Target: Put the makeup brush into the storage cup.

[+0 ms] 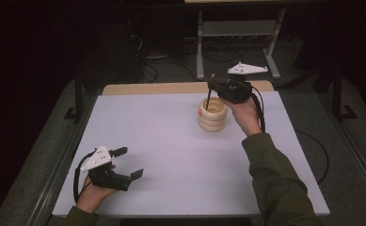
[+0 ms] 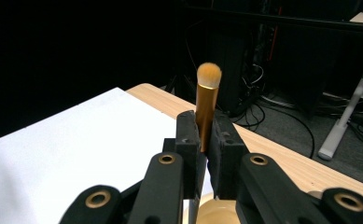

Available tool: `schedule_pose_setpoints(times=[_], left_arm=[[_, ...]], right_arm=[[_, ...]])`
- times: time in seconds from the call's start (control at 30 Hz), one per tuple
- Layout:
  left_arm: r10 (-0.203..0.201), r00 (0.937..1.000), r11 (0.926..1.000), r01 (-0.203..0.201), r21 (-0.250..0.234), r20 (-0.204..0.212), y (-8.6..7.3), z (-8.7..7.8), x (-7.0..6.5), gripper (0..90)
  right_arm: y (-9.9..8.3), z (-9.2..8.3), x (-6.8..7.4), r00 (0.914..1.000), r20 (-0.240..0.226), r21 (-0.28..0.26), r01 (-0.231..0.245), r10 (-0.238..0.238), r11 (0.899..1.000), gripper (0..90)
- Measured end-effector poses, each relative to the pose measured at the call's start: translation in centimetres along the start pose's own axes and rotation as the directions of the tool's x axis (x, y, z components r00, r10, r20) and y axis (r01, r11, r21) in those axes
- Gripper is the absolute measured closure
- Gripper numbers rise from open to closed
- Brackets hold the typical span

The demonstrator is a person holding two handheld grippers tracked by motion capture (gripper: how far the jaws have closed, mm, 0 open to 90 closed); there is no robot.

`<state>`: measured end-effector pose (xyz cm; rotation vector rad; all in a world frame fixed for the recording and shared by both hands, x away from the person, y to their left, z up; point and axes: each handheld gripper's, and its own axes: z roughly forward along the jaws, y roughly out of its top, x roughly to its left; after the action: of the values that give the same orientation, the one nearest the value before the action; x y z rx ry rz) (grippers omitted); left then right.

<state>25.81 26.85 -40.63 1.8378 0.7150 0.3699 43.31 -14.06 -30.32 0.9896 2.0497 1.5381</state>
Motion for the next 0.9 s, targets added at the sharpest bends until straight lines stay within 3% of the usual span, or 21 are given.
schedule_pose_setpoints(times=[0.9], left_arm=[[0.01,0.9999,0.9999,-0.01,0.006,0.003,-0.1,0.0,0.1,0.0]], right_arm=[[-1.4,2.6,-0.2,0.9997,0.02,0.071,0.013,-0.015,0.997,82.3]])
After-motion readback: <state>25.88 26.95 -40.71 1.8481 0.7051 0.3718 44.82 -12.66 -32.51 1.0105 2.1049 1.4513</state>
